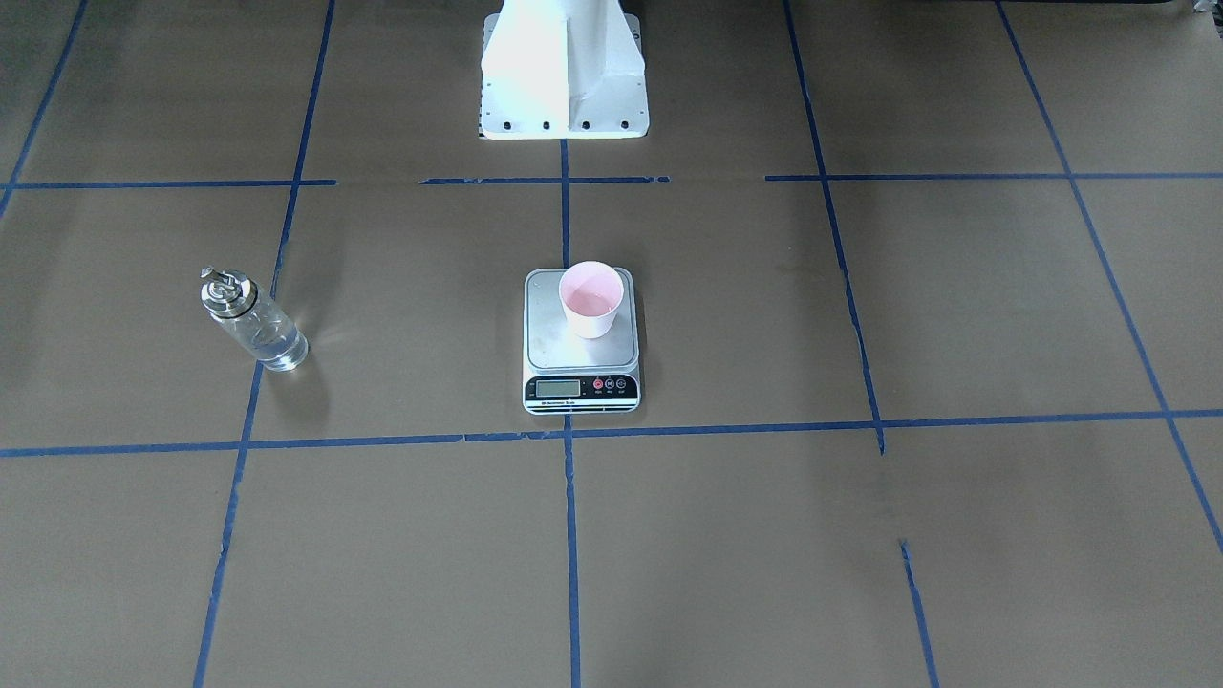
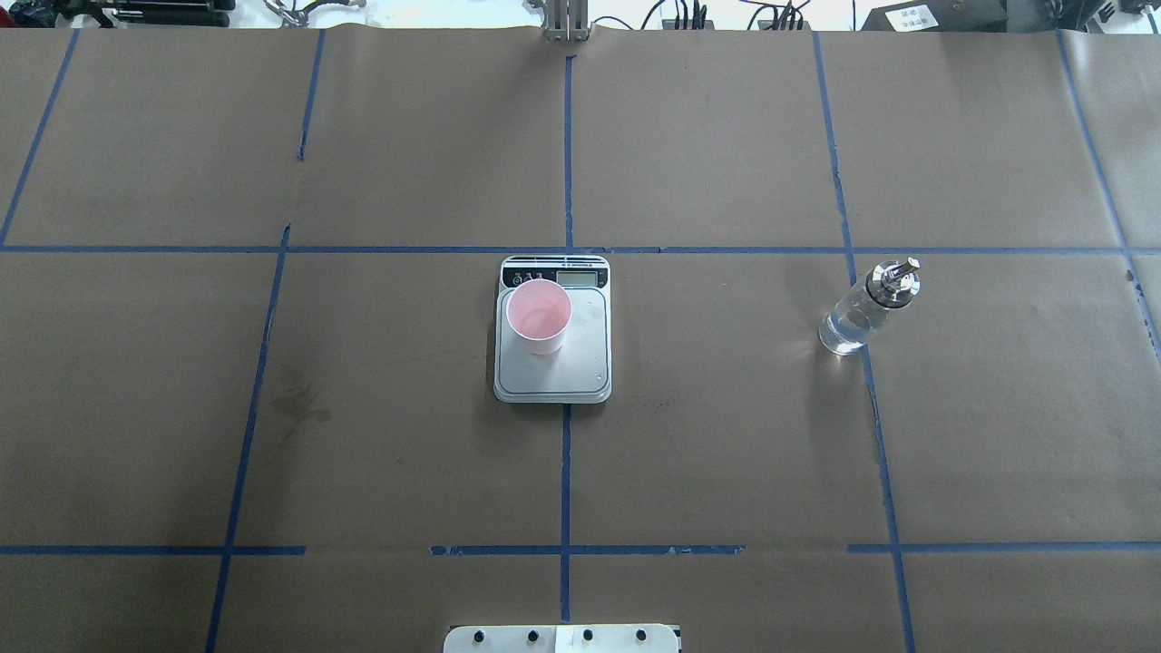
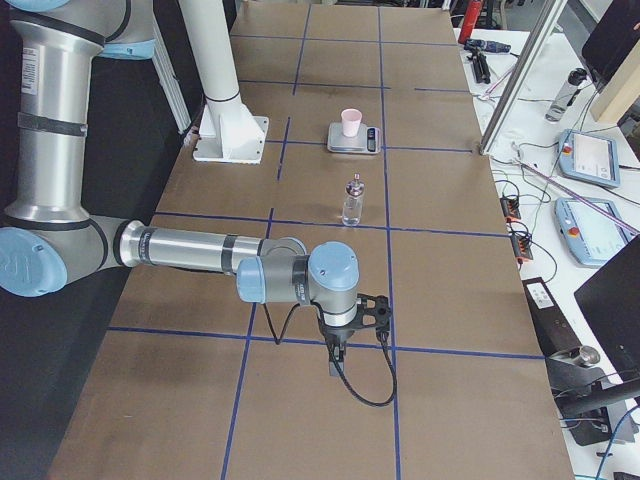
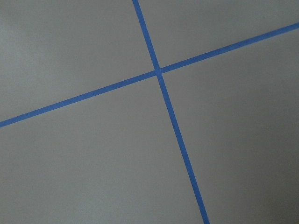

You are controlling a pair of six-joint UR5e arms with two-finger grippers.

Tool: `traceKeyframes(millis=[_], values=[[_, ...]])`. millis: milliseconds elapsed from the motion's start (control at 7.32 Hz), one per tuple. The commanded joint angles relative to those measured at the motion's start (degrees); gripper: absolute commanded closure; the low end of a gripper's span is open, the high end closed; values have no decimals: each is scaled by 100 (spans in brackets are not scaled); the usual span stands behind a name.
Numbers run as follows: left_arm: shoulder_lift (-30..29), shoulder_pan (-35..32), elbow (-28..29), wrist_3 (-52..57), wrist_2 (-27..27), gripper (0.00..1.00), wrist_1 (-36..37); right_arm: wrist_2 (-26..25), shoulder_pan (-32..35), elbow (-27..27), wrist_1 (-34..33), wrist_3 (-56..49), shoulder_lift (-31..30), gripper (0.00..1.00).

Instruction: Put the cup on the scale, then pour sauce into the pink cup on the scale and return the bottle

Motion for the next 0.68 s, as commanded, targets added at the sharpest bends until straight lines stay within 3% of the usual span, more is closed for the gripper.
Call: traceKeyframes(millis=[0,547], values=[[0,0,18,-2,9,0,0,311,-9,62,-45,15,20,0],[-9,9,45,-2,0,0,0,504,-140,45,-28,6,126,0]])
